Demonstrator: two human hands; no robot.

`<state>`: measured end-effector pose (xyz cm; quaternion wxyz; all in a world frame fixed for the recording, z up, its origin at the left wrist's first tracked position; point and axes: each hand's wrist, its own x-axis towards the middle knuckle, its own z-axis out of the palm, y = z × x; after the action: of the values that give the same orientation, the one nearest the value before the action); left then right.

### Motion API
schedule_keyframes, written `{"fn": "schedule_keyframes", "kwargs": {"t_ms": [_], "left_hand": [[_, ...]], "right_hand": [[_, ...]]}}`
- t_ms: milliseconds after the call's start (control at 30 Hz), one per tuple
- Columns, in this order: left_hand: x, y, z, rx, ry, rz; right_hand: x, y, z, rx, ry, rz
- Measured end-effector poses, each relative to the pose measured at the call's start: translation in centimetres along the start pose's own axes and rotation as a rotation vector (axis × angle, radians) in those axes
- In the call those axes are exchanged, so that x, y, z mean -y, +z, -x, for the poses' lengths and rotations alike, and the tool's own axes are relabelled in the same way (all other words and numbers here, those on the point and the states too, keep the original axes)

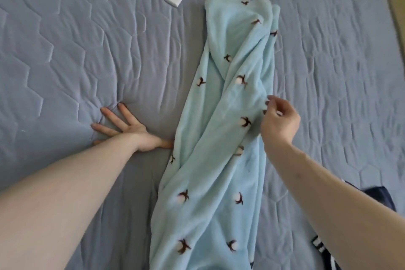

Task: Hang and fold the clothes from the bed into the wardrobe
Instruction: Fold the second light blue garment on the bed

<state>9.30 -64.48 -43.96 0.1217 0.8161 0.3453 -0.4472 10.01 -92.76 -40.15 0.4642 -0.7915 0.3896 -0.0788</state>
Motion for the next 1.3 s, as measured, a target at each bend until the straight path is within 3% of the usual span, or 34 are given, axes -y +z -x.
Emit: {"fn": "schedule_keyframes", "kwargs": {"t_ms": [33, 133, 267, 333, 433, 500, 567, 633, 733, 800, 900, 933, 967, 1067, 1200, 1300], "left_hand": [[0.2, 0.2, -0.1, -0.009, 0.011, 0.003], [1.0, 0.7, 0.4, -0.044, 0.063, 0.006], [3.4, 1.4, 0.7, -0.063, 0.172, -0.029], [5.0, 1.8, 0.5, -0.067, 0.24, -0.05], [7.8, 2.4, 1.0, -0.081, 0.364, -0.027], [9.4, 3.5, 2.6, -0.116, 0.457, 0.065], [10.9, 5.3, 5.5, -0.158, 0.541, 0.267], [12.3, 7.7, 9.1, -0.131, 0.624, 0.448], [13.7, 11.2, 12.6, -0.113, 0.718, 0.45], [14.1, 13.0, 13.2, -0.207, 0.748, 0.44], [14.1, 13.9, 12.5, -0.326, 0.732, 0.426], [14.1, 14.1, 11.9, -0.342, 0.692, 0.437], [14.1, 14.0, 11.4, -0.348, 0.629, 0.471], [14.6, 13.4, 10.9, -0.269, 0.422, 0.545], [16.1, 13.9, 13.4, 0.026, 0.358, 0.464], [17.5, 15.6, 15.3, 0.226, 0.265, 0.422]], "right_hand": [[-0.4, -0.5, 0.1, -0.009, 0.037, 0.001], [-2.0, -1.4, 1.6, 0.193, 0.033, 0.126], [-2.1, -0.2, 5.5, 0.3, -0.514, 0.426], [-1.4, 1.1, 7.1, 0.509, -0.656, 0.659], [-0.8, 2.5, 8.7, 0.835, -0.509, 1.022], [-1.2, 1.7, 9.8, 0.806, -0.455, 0.927], [-2.5, -0.1, 11.0, 0.654, -0.367, 0.664], [-4.8, -2.6, 11.9, 0.478, -0.145, 0.532], [-7.2, -6.3, 11.9, 0.426, 0.16, 0.515], [-7.5, -8.2, 11.9, 0.303, 0.142, 0.388], [-7.3, -10.6, 12.1, -0.072, 0.115, 0.155], [-7.4, -11.1, 12.1, -0.122, 0.145, 0.135], [-7.6, -11.5, 12.2, -0.094, 0.196, 0.161], [-9.1, -12.7, 12.2, 0.199, 0.33, 0.377], [-10.9, -14.4, 15.4, 0.38, 0.24, 0.441], [-13.9, -15.8, 20.1, 0.505, 0.335, 0.428]]}}
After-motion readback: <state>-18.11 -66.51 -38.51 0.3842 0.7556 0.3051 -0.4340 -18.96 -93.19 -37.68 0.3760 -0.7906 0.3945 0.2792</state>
